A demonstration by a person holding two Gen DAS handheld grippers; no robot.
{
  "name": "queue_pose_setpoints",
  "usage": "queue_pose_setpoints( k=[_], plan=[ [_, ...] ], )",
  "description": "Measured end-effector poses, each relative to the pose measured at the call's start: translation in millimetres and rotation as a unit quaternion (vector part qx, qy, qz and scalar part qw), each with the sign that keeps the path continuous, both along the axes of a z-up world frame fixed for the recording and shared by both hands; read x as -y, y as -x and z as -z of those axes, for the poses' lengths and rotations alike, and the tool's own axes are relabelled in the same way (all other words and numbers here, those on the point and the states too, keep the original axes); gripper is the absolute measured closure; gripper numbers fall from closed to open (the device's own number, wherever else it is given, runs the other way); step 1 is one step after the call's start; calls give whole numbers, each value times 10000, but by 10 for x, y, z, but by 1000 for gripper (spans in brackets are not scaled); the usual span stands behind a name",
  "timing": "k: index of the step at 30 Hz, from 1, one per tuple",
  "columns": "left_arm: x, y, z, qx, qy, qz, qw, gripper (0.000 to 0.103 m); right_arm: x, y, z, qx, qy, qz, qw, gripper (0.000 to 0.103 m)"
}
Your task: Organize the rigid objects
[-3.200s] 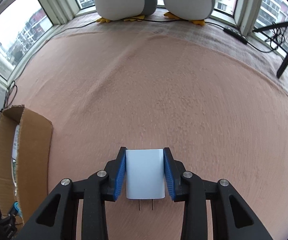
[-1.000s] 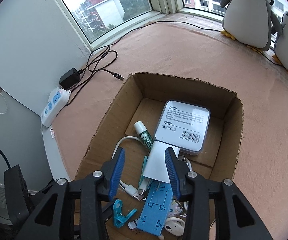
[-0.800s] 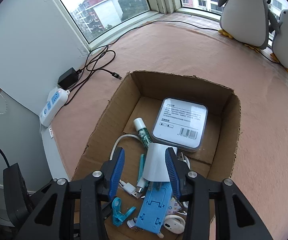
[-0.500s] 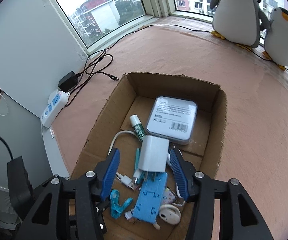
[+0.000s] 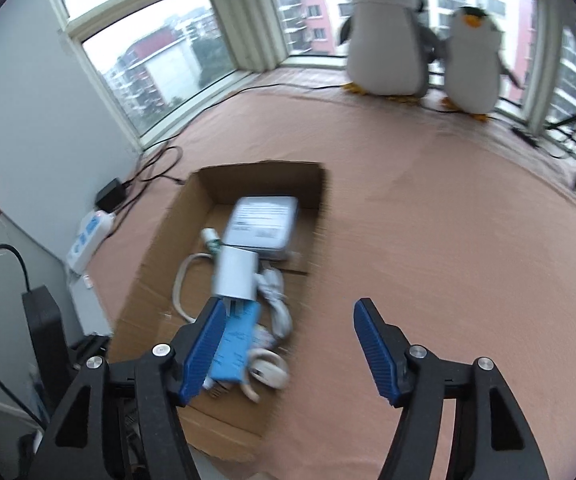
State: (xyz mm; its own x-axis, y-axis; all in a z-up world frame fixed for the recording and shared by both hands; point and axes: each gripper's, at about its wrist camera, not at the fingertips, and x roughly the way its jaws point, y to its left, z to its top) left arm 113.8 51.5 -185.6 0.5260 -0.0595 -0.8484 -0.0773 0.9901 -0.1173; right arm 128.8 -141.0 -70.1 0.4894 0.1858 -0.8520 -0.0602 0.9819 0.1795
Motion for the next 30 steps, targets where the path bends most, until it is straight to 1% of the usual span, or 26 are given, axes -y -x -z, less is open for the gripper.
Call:
queue_pose_setpoints(
  k=[3, 7, 12, 16, 22, 27, 30],
  plan=[
    [3, -8, -7, -15, -32, 12, 10000, 38, 172, 165, 32, 7, 120, 289, 9995, 36],
    [18, -4, -30, -10, -124, 22, 9999, 38, 385, 365, 110, -75, 74, 622, 9980, 35],
    [-15, 28, -99, 110, -172, 24, 9998, 38, 529, 581, 137, -62, 43, 900, 9959, 35],
    [-77, 92, -195, 204, -168, -50, 9996, 38, 554, 691, 120, -25, 161, 1045, 9944, 35],
    [-85, 277, -471, 542, -357, -85, 9979, 38, 522, 845, 85, 44, 263, 1139, 9931, 35],
    [-29, 467, -793, 930, -353, -46, 9950, 38, 456, 988, -93, 329, 427, 1207, 9912, 35],
    [52, 581, -968, 1141, -283, 57, 9930, 34, 429, 1085, -229, 519, 474, 1268, 9894, 35]
  ],
)
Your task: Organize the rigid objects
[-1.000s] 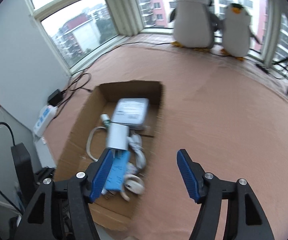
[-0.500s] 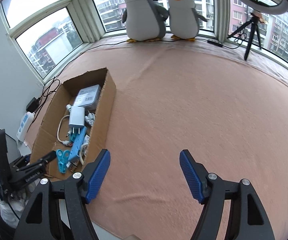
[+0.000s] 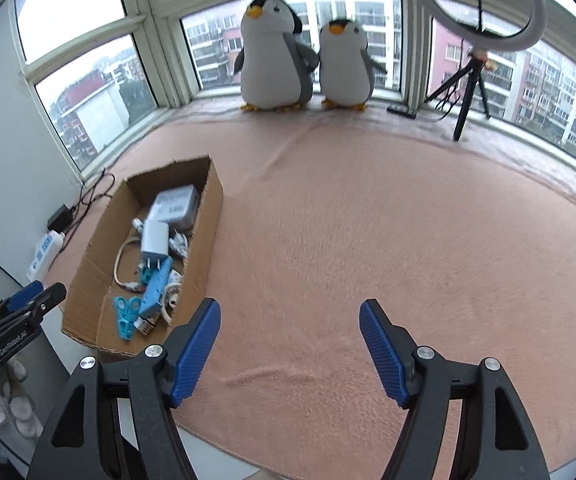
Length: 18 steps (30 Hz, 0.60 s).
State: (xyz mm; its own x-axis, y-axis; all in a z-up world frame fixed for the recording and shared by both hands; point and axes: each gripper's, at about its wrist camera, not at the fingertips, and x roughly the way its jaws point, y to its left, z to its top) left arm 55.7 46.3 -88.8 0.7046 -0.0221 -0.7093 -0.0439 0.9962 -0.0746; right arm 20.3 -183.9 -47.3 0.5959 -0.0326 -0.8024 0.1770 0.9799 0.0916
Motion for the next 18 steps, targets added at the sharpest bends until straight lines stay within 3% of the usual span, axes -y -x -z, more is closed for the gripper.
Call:
queue_pose_setpoints(
  k=[9, 12, 18],
  plan=[
    [355, 319, -539, 593, -6, 444, 9973, 32, -36, 284, -329, 404, 192, 230, 9987, 26],
    [503, 412, -697, 801, -44, 620, 9948, 24, -10, 381, -432, 546, 202, 338, 9977, 26],
    [745, 586, -927, 1069, -79, 906, 9901, 21, 27, 550, -603, 779, 318, 543, 9950, 25]
  ],
)
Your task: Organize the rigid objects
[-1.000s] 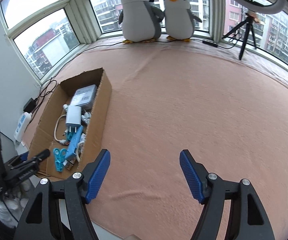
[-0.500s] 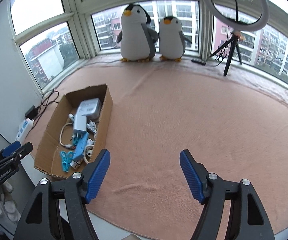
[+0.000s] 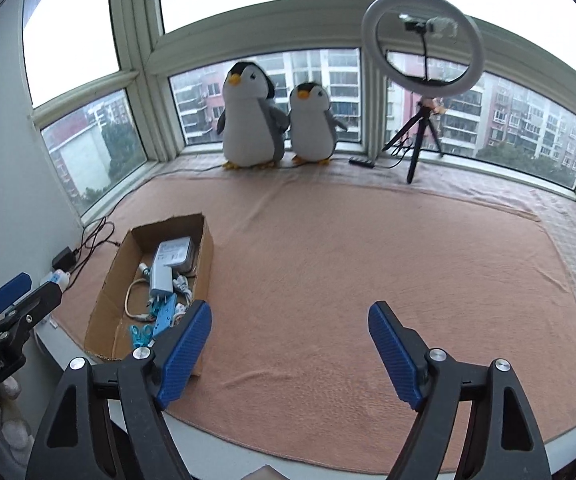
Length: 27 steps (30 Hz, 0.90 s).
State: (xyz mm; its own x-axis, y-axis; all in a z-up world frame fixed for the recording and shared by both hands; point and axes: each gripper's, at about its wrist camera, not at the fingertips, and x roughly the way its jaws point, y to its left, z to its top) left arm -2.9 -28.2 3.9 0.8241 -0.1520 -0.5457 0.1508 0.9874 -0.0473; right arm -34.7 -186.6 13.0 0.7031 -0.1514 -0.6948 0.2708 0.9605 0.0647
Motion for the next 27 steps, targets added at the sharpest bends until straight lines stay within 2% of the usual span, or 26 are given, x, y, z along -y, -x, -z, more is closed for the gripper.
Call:
queue_pose_setpoints(
  k=[5, 11, 17, 27],
  plan=[
    [110, 162, -223, 370, -46, 73, 9993, 13, 6, 151, -182, 333, 173, 233, 9990, 24],
    [153, 289, -406, 632, -55, 65, 9980, 12, -28, 269, -372, 687, 437, 420, 9958, 18],
    [96, 305, -458, 696, 8, -8, 9976, 12, -33, 318, -448, 862, 523, 544, 9934, 17],
    [26, 287, -479, 746, 23, -139, 9971, 12, -54, 312, -449, 890, 565, 503, 9932, 17]
  ],
)
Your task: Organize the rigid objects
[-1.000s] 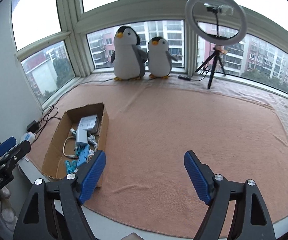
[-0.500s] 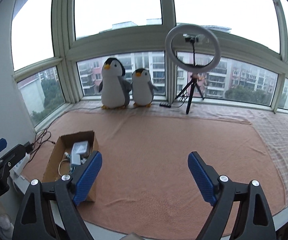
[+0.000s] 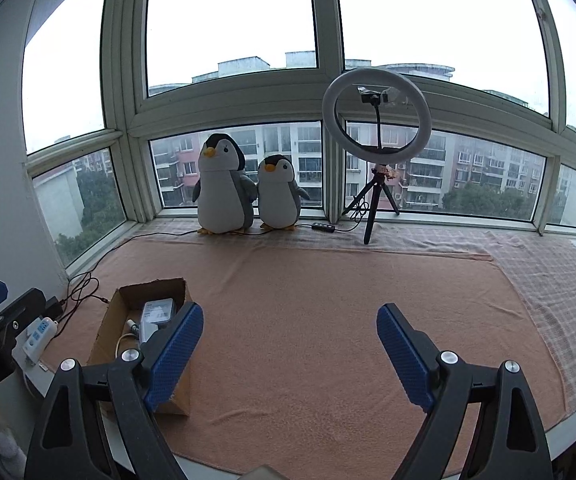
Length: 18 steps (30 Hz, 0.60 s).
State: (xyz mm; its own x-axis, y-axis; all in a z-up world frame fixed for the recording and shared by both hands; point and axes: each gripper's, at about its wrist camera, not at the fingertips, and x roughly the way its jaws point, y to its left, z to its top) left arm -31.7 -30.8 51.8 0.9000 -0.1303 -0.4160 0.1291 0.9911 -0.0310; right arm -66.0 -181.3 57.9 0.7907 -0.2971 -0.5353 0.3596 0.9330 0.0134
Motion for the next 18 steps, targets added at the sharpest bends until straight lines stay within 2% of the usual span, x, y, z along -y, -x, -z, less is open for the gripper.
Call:
queue_pose_setpoints(
  k=[18],
  plan=[
    [0, -20, 11, -6, -20, -37, 10000, 12, -32, -7, 13, -54, 43, -32, 10000, 16]
  ],
)
